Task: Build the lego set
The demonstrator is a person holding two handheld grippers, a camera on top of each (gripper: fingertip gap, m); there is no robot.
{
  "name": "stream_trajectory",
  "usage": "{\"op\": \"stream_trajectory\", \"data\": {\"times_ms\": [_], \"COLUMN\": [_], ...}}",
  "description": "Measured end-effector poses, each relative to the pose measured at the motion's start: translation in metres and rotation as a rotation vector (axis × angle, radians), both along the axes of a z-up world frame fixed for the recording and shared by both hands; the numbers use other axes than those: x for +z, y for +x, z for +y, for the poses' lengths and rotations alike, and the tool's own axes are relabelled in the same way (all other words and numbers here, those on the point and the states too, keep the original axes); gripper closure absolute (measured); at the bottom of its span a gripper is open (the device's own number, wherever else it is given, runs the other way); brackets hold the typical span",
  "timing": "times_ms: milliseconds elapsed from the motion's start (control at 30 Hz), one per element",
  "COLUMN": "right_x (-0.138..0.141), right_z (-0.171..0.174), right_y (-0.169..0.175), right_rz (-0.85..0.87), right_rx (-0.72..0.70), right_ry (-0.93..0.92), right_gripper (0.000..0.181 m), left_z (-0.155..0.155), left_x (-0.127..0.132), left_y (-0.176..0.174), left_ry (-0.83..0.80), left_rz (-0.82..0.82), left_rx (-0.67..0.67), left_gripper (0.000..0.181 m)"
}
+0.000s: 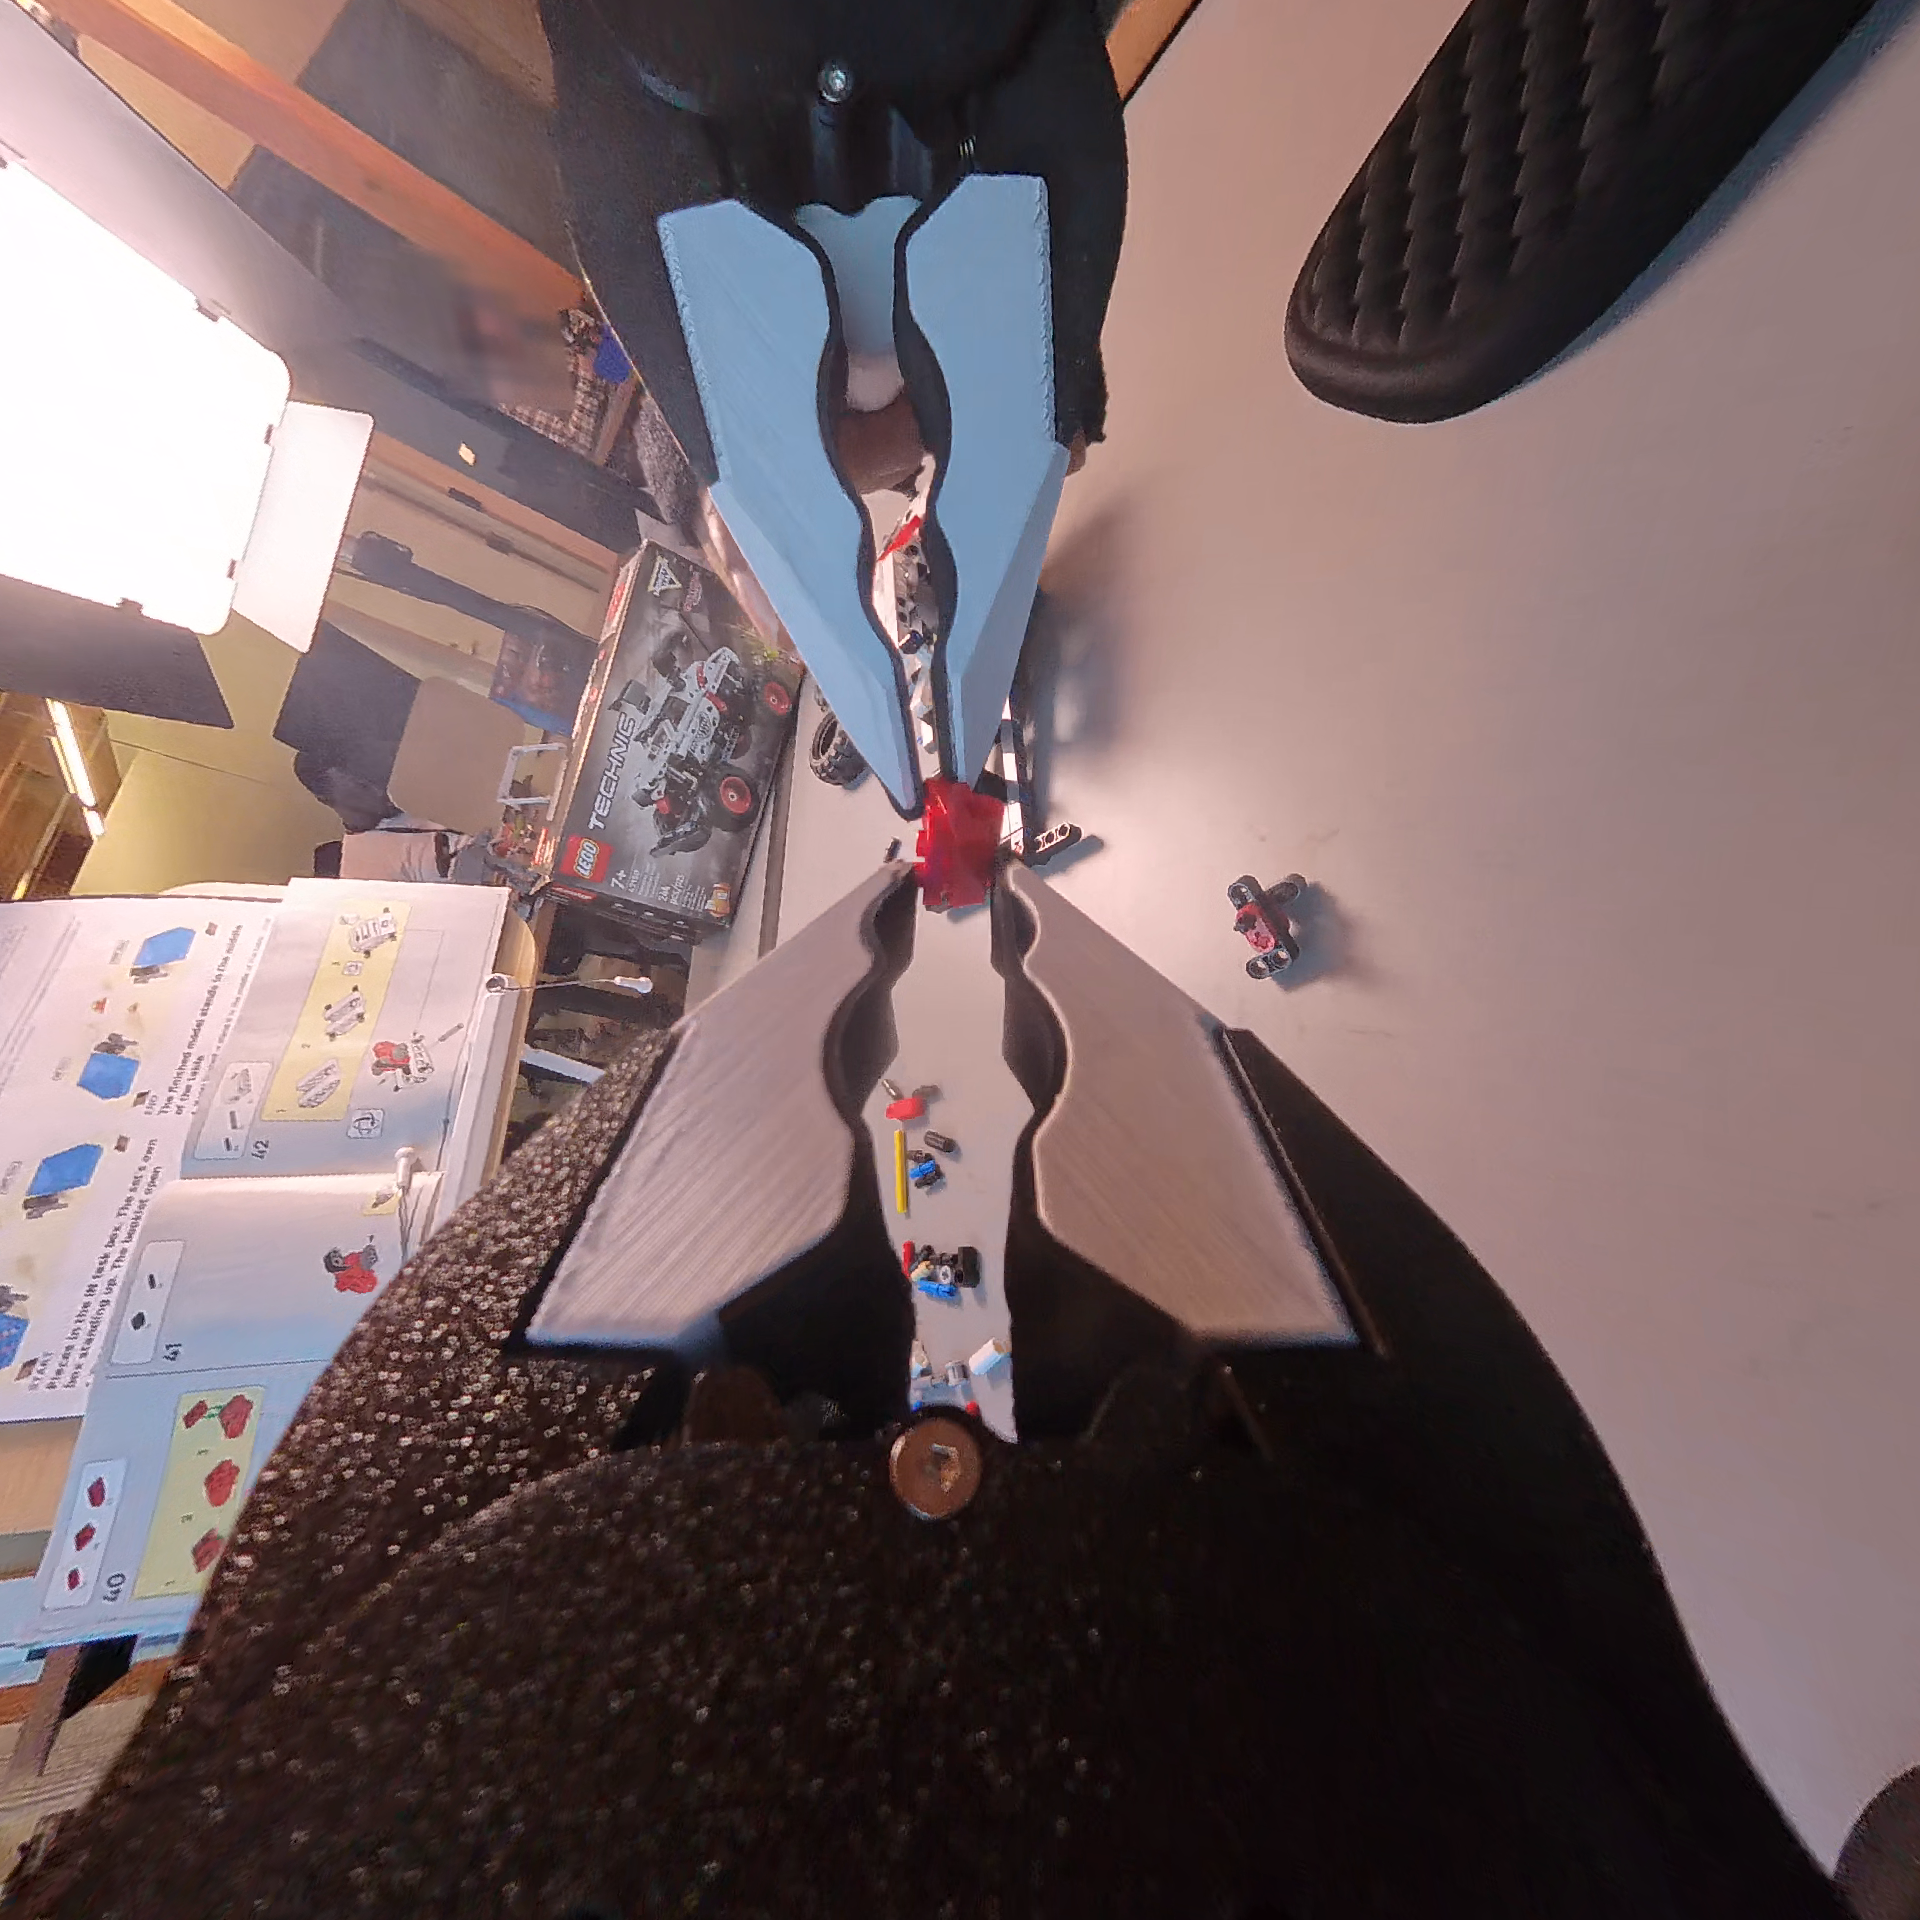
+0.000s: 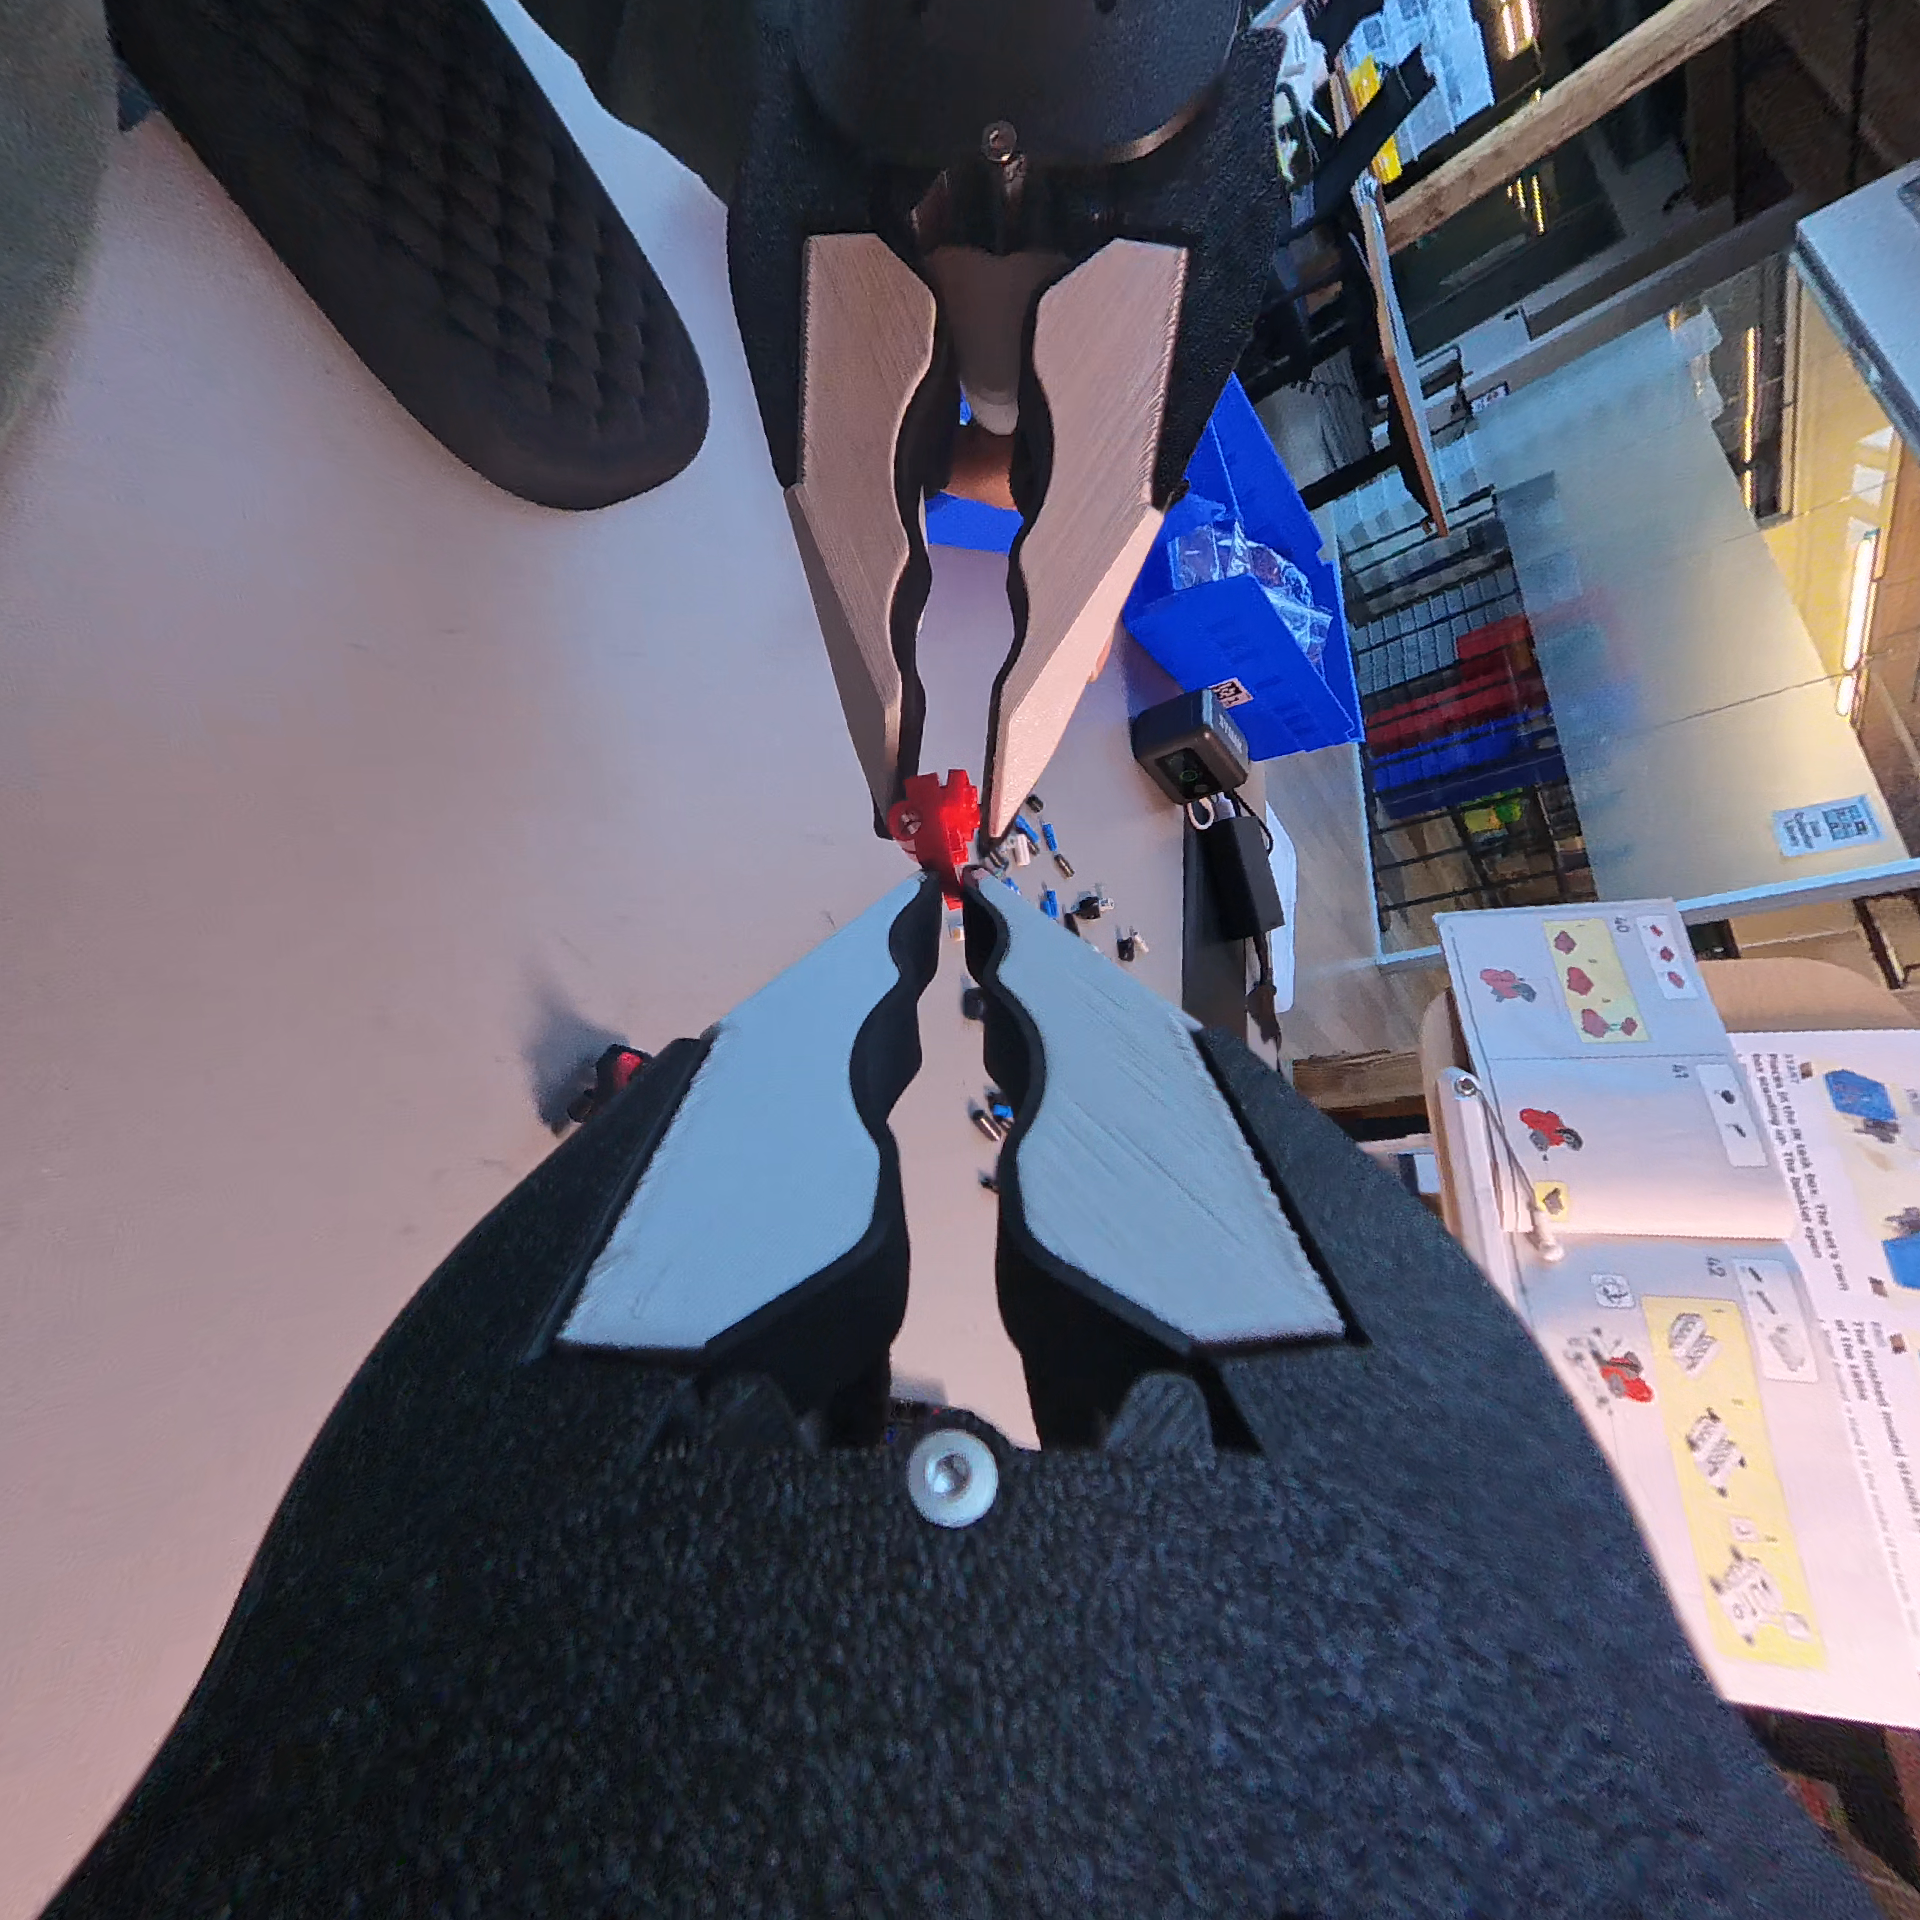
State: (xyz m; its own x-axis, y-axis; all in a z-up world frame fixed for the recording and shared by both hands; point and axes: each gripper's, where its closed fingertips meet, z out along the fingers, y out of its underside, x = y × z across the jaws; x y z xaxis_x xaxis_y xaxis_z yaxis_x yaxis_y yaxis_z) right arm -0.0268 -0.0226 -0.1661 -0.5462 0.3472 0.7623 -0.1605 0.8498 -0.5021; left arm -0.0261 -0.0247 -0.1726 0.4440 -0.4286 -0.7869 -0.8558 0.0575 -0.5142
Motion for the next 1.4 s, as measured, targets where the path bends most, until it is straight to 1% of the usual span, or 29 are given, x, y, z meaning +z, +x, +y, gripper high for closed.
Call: {"op": "stream_trajectory", "data": {"times_ms": [200,333,433,633,733,833,967,1000,1067,1133,1233,1300,1333,1400], "right_x": [-0.007,-0.016,-0.027,-0.044,-0.055,-0.059,-0.061,-0.058,-0.052,-0.053,-0.071,-0.073,-0.073,-0.071], "right_z": [0.004,0.006,0.004,-0.001,-0.002,-0.003,0.006,0.006,0.007,0.006,0.011,0.012,0.012,0.01], "right_y": [0.0,0.002,0.006,0.013,0.017,0.022,0.019,0.02,0.021,0.017,0.009,0.009,0.011,0.011], "right_rz": [-0.033,-0.092,-0.132,-0.273,-0.321,-0.387,-0.369,-0.371,-0.367,-0.335,-0.324,-0.348,-0.361,-0.364], "right_rx": [-0.055,-0.092,-0.091,-0.081,-0.075,-0.057,-0.073,-0.062,-0.058,-0.076,-0.13,-0.13,-0.119,-0.112], "right_ry": [-0.074,-0.13,-0.15,-0.363,-0.397,-0.444,-0.428,-0.44,-0.454,-0.406,-0.279,-0.297,-0.303,-0.323], "right_gripper": [0.178,0.178,0.178,0.179,0.179,0.179,0.175,0.164,0.16,0.161,0.162,0.166,0.17,0.17], "left_z": [0.002,0.004,0.003,-0.002,-0.004,-0.006,0.002,0.005,0.01,0.014,0.02,0.022,0.022,0.021], "left_x": [-0.007,-0.016,-0.027,-0.045,-0.055,-0.06,-0.064,-0.066,-0.074,-0.079,-0.08,-0.083,-0.082,-0.08], "left_y": [-0.001,0.0,0.003,0.012,0.015,0.021,0.018,0.015,0.008,0.01,0.017,0.017,0.017,0.018], "left_ry": [-0.058,-0.118,-0.167,-0.278,-0.344,-0.392,-0.43,-0.439,-0.46,-0.487,-0.504,-0.516,-0.517,-0.528], "left_rz": [-0.075,-0.132,-0.128,-0.207,-0.231,-0.325,-0.426,-0.427,-0.397,-0.409,-0.394,-0.357,-0.362,-0.386], "left_rx": [0.015,0.021,0.008,-0.021,-0.012,-0.028,-0.007,0.009,0.043,0.045,0.032,0.035,0.036,0.023], "left_gripper": [0.168,0.17,0.17,0.17,0.17,0.171,0.171,0.17,0.17,0.17,0.17,0.17,0.17,0.17]}}
